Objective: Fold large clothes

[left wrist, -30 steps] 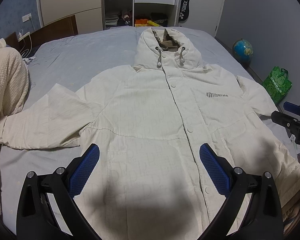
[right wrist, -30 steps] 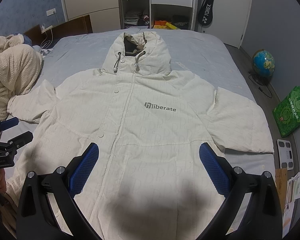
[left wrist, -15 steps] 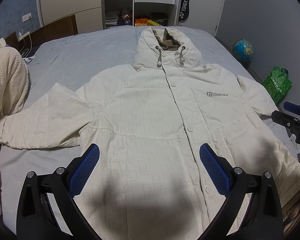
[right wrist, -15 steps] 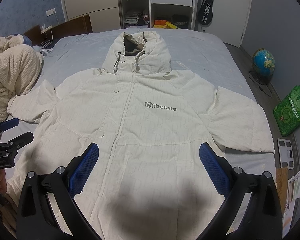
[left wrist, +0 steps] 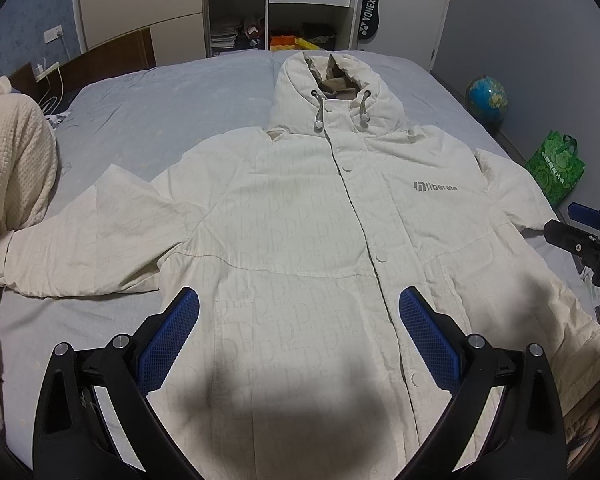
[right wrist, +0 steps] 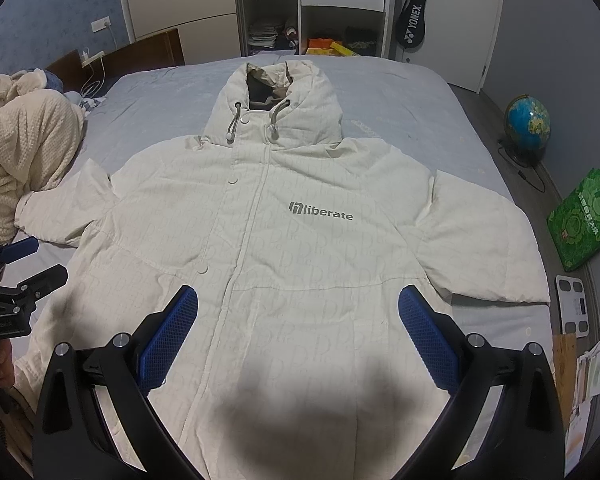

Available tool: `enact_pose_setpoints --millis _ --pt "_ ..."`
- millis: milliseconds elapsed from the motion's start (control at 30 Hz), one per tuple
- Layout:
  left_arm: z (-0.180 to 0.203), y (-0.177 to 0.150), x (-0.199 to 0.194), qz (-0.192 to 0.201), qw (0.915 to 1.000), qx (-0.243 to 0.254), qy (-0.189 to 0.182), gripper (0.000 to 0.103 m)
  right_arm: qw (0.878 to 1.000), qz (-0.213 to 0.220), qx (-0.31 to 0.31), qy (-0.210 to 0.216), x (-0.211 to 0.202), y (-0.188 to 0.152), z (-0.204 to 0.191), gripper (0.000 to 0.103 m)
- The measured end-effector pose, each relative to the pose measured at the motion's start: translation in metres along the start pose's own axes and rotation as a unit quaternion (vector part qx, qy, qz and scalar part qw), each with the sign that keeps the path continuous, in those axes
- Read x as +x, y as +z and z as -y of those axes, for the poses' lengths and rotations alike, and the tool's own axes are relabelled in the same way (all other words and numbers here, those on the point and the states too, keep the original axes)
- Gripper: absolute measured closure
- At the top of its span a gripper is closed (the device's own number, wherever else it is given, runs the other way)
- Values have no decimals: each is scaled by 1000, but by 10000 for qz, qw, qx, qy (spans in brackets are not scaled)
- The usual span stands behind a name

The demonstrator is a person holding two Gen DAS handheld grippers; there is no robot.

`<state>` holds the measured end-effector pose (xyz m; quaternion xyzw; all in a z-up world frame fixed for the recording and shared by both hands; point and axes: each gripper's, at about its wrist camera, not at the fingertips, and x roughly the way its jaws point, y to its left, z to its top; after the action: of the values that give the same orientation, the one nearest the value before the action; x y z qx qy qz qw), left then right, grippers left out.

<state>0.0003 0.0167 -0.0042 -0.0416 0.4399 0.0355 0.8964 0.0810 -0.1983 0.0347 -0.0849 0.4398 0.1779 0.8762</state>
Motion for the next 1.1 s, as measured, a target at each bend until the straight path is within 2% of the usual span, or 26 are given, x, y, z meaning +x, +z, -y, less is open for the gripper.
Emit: enact_pose_setpoints --millis 300,400,633,733,867,933,1100 --pt "0 -2 3 -2 10000 24 21 7 10000 5 20 7 -1 1 2 6" --pt "-1 0 5 24 10000 75 54 7 9999 4 140 74 1 5 13 6" --pt "-12 14 11 107 9997 -124 -188 7 9934 -89 1106 293 10 14 92 6" --pt "-11 22 21 39 9998 -103 -174 7 9890 40 1473 150 13 17 133 6" --pt "-8 30 35 -33 10000 -5 -64 7 9741 14 2258 75 31 4 198 8" --pt "-5 33 38 -39 10000 10 -69 7 9617 -36 2740 22 41 -8 231 11" --pt "1 41 45 -55 10000 41 -11 7 9211 -29 3893 20 59 -43 301 17"
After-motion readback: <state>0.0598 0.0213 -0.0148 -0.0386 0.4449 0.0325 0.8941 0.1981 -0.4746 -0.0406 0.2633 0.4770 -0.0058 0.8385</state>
